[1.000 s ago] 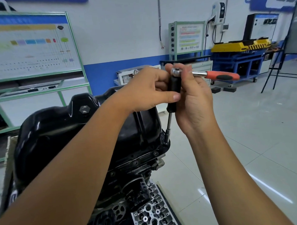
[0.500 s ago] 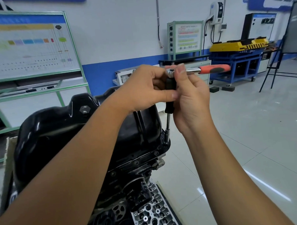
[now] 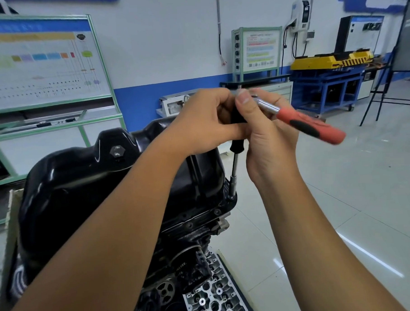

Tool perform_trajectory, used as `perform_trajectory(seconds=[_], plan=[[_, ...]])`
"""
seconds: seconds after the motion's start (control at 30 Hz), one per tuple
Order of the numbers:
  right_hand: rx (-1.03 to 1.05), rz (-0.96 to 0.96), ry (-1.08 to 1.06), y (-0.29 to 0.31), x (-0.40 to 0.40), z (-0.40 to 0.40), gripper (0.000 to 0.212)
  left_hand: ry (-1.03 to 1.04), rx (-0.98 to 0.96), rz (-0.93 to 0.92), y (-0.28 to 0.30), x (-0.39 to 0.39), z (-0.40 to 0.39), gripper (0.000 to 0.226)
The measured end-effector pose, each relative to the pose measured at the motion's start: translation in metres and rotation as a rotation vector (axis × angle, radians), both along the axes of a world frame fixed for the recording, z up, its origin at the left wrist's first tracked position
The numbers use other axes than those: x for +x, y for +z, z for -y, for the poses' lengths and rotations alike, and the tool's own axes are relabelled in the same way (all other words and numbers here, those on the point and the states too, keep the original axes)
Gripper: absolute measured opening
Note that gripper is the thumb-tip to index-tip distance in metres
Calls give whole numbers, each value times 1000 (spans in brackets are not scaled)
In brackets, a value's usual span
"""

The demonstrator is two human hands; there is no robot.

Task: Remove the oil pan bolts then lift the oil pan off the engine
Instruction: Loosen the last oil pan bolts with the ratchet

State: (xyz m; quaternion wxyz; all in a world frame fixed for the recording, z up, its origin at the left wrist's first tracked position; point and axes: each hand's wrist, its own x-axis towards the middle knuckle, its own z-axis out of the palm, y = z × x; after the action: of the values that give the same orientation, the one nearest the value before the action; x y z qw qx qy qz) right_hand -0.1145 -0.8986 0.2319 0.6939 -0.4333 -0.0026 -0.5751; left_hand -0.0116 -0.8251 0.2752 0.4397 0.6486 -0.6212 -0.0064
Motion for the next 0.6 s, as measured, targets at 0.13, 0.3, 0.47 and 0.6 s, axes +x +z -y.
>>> perform_trajectory(seconds=[0.13, 0.3, 0.47, 0.6], plan=[[86, 3, 79, 5, 3, -2, 27, -123, 81, -31, 1, 4, -3, 20], [-3, 20, -23, 1, 3, -3, 21, -40, -5, -1, -1, 1, -2, 42], [82, 38, 82, 5, 6, -9, 21, -136, 67, -45, 1, 5, -4, 20], [58, 18, 75, 7, 4, -10, 26, -102, 21, -79, 0, 7, -6, 26]])
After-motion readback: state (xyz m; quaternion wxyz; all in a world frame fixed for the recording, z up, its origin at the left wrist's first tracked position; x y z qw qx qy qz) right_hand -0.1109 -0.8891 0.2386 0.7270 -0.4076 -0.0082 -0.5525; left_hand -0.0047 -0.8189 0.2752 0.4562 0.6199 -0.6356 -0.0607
